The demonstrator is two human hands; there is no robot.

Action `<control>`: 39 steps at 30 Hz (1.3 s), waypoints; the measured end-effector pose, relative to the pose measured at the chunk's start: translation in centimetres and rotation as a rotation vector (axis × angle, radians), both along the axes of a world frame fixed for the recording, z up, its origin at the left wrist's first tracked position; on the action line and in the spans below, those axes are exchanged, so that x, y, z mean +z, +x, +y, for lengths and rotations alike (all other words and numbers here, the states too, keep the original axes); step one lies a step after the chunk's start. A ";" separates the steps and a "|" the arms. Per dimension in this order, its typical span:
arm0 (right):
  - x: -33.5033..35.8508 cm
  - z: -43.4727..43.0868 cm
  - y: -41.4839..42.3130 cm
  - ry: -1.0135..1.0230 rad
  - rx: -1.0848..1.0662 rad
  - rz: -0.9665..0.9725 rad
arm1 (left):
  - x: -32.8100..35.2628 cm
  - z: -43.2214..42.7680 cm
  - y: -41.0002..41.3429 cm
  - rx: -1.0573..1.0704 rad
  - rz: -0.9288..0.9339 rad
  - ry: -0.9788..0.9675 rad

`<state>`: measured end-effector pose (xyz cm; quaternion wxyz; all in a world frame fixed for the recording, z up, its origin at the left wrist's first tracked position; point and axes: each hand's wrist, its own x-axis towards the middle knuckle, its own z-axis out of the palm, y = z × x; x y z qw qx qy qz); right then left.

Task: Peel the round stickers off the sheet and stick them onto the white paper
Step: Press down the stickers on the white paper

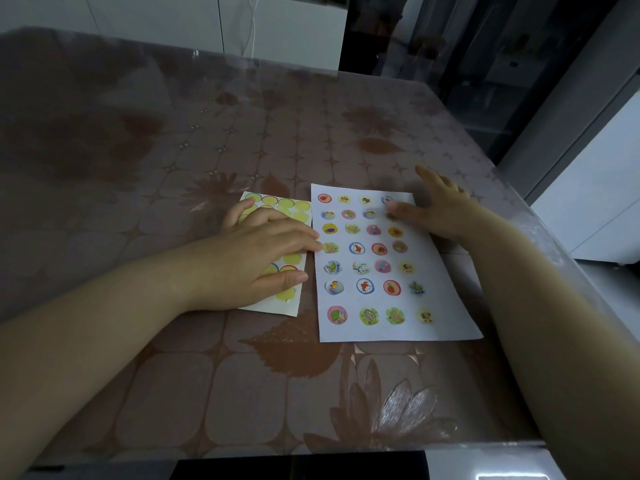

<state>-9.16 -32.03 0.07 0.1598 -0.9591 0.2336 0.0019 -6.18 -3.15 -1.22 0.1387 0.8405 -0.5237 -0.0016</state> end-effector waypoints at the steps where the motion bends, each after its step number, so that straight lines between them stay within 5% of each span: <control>1: 0.0 -0.1 0.1 0.010 -0.021 -0.020 | 0.0 0.0 0.0 -0.001 0.000 -0.001; 29: 0.1 1.2 0.2 0.008 -0.028 -0.069 | -0.2 0.1 0.0 0.002 0.010 0.011; 39: 1.0 8.0 1.2 0.032 0.237 -0.024 | 0.0 0.1 0.0 0.003 0.008 0.026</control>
